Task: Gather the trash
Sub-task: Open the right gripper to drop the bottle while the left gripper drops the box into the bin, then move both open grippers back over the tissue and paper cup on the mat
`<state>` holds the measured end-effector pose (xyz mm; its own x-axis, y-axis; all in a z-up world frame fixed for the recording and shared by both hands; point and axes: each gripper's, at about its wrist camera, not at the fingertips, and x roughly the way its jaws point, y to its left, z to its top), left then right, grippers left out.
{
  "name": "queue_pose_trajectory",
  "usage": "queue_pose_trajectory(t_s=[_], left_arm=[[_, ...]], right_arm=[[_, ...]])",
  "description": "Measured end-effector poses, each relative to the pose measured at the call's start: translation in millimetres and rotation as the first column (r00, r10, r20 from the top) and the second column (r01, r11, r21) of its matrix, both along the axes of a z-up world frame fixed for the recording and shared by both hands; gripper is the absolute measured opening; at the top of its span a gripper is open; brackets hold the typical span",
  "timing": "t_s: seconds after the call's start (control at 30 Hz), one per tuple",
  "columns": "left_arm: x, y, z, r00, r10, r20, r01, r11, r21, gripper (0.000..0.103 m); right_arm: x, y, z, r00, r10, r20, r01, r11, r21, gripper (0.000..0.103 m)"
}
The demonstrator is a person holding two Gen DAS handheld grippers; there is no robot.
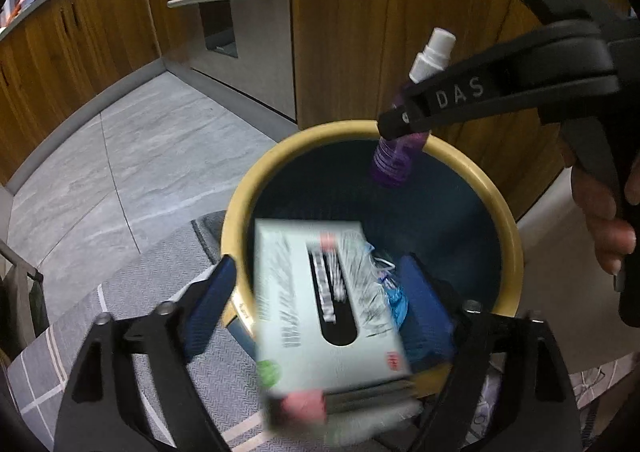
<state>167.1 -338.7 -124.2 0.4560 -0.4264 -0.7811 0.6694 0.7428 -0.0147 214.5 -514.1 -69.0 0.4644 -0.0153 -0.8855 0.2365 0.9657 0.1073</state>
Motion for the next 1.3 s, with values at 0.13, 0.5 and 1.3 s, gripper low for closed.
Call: queue_pose_trajectory(t_s=[0.13, 0.5, 1.3], left_arm=[[1, 6, 1, 1.0, 0.025, -0.012, -0.025, 1.0, -0.015, 0.09], [-8, 50, 26, 0.995, 0.1, -0.011, -0.101, 0.994, -0.045, 0.092], [-79, 207, 125, 0.938, 0.333, 0.102, -0.329, 0.943, -0.047, 0.097]], right_arm=[[0, 2, 1, 1.0, -0.001, 0.006, 0.001, 1.0, -0.014, 0.04], [-5, 11, 14, 0.998, 0.012, 0.061, -0.01, 0.999, -0.032, 0.069], [-61, 123, 74, 0.976, 0.152, 0.154, -0.14, 0.986, -0.088, 0.097]])
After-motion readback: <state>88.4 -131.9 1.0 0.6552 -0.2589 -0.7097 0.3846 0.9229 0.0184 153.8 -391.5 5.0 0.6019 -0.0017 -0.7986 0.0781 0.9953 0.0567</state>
